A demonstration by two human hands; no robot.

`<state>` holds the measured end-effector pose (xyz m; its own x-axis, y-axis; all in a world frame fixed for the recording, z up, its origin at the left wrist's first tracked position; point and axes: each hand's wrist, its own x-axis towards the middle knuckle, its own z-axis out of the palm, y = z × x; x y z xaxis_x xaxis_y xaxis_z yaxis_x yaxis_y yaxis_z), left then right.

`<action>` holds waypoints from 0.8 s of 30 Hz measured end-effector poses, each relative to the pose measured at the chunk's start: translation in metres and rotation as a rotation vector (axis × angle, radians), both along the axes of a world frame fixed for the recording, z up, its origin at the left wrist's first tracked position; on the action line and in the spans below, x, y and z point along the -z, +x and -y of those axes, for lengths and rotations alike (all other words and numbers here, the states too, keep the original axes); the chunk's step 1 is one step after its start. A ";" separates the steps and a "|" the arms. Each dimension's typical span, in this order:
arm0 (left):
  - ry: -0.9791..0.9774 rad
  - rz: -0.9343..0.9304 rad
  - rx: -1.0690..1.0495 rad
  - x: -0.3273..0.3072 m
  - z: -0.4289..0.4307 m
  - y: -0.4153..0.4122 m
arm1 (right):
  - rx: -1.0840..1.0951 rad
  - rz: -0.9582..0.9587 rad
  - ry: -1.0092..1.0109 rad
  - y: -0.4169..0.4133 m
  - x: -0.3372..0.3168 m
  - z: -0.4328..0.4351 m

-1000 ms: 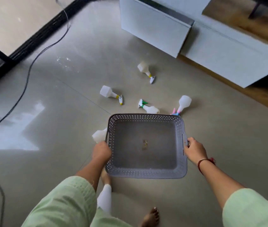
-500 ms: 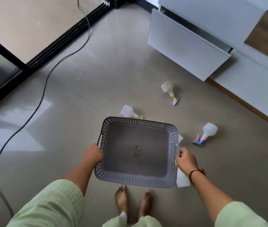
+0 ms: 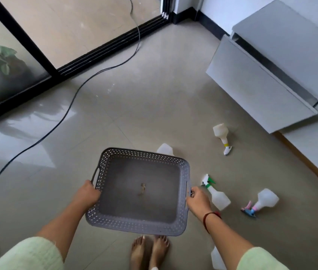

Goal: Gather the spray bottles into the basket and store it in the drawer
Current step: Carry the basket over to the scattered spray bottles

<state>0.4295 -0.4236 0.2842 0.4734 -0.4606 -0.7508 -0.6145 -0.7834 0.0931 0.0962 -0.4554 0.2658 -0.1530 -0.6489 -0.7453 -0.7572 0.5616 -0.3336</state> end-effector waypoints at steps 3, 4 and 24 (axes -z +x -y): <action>-0.027 0.046 -0.021 0.033 -0.006 0.020 | -0.045 0.023 -0.013 0.025 0.034 0.015; -0.025 0.059 -0.031 0.047 -0.008 0.027 | -0.054 0.030 -0.017 0.035 0.049 0.020; -0.141 0.180 -0.321 0.319 -0.031 0.104 | -0.230 0.185 -0.037 0.140 0.302 0.046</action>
